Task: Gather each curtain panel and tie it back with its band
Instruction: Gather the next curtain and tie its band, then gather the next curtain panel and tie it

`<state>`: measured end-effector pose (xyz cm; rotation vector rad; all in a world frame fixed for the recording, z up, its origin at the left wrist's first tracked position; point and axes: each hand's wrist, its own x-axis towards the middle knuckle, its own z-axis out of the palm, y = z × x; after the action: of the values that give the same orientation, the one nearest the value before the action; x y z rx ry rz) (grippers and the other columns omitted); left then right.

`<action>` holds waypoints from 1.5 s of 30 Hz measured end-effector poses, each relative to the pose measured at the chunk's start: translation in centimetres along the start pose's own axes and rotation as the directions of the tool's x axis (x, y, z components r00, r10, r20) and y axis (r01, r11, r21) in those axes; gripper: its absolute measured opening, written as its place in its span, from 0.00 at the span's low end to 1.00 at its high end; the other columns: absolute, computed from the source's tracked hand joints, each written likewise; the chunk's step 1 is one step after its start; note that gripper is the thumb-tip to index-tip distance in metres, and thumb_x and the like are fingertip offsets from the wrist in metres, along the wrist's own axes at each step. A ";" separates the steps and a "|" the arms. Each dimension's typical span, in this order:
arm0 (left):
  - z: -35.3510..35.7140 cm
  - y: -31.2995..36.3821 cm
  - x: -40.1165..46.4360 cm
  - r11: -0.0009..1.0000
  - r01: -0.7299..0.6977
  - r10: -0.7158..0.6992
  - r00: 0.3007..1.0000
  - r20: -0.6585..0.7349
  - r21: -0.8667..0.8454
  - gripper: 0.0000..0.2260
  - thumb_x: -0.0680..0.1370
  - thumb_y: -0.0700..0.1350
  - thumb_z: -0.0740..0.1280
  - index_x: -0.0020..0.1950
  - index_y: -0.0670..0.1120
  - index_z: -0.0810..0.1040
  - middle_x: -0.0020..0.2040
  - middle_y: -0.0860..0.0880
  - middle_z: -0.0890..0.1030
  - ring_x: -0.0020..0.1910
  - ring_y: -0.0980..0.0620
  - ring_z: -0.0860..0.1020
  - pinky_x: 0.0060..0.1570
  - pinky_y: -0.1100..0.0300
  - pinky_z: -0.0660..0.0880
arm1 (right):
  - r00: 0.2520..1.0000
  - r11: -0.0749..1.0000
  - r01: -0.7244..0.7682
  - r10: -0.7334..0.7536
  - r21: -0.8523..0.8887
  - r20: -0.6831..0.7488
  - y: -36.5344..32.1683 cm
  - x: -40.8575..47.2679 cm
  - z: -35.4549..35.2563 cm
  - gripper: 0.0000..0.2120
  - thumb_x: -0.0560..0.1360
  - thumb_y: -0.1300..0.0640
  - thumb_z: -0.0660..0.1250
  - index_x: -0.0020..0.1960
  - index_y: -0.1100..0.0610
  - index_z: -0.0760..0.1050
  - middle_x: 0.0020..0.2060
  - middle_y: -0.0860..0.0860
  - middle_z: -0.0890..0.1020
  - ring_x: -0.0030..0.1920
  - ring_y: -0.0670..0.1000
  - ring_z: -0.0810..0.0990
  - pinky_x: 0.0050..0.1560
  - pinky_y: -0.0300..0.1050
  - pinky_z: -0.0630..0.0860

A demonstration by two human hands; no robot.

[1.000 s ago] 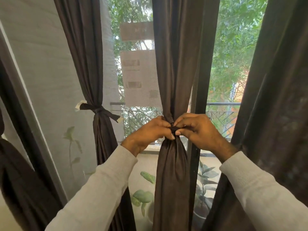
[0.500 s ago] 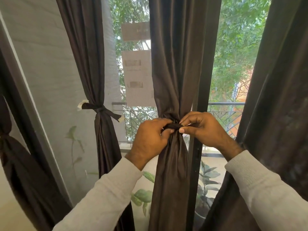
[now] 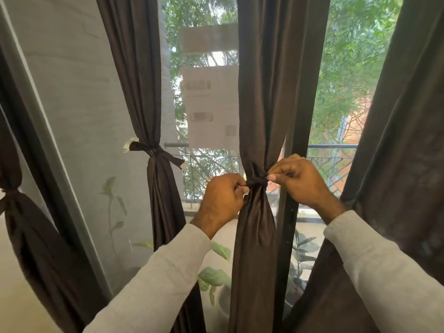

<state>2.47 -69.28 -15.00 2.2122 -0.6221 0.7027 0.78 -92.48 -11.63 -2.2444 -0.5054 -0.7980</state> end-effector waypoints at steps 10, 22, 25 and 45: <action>-0.1 -3.0 -1.4 0.986 -0.156 0.146 0.976 0.162 0.056 0.06 0.81 0.47 0.72 0.45 0.48 0.84 0.39 0.50 0.82 0.40 0.48 0.78 0.44 0.52 0.75 | 0.984 0.965 -0.148 0.120 -0.218 -0.135 -0.1 -0.3 -1.6 0.02 0.76 0.60 0.77 0.45 0.57 0.89 0.41 0.50 0.87 0.47 0.53 0.77 0.49 0.47 0.72; -6.6 -1.3 11.5 0.888 0.022 -0.020 1.000 0.008 -0.459 0.25 0.74 0.67 0.77 0.63 0.52 0.80 0.50 0.53 0.82 0.44 0.58 0.79 0.47 0.59 0.76 | 0.967 0.963 -0.154 0.193 0.220 -0.165 -5.4 7.6 -6.1 0.14 0.83 0.46 0.69 0.53 0.57 0.84 0.39 0.53 0.85 0.35 0.42 0.80 0.38 0.38 0.76; -8.1 1.6 15.5 0.857 -0.056 0.005 0.995 -0.101 -0.512 0.22 0.74 0.63 0.79 0.60 0.51 0.83 0.46 0.55 0.82 0.44 0.58 0.80 0.48 0.58 0.78 | 0.949 0.975 -0.128 0.173 0.180 -0.265 -7.5 11.3 -5.0 0.20 0.81 0.42 0.70 0.46 0.59 0.82 0.34 0.52 0.81 0.32 0.43 0.81 0.33 0.35 0.77; -9.5 9.5 17.6 0.864 -0.391 0.213 0.855 -0.473 -0.317 0.29 0.84 0.61 0.68 0.32 0.42 0.70 0.27 0.42 0.70 0.29 0.39 0.72 0.31 0.45 0.73 | 0.939 0.951 -0.104 0.191 0.291 -0.287 -7.5 11.3 -13.2 0.26 0.80 0.39 0.71 0.48 0.64 0.85 0.39 0.57 0.87 0.33 0.45 0.79 0.34 0.32 0.74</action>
<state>6.81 -71.89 6.60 1.5216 -0.8200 1.0783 -0.29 -95.46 7.05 -1.8345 -0.2697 -0.9232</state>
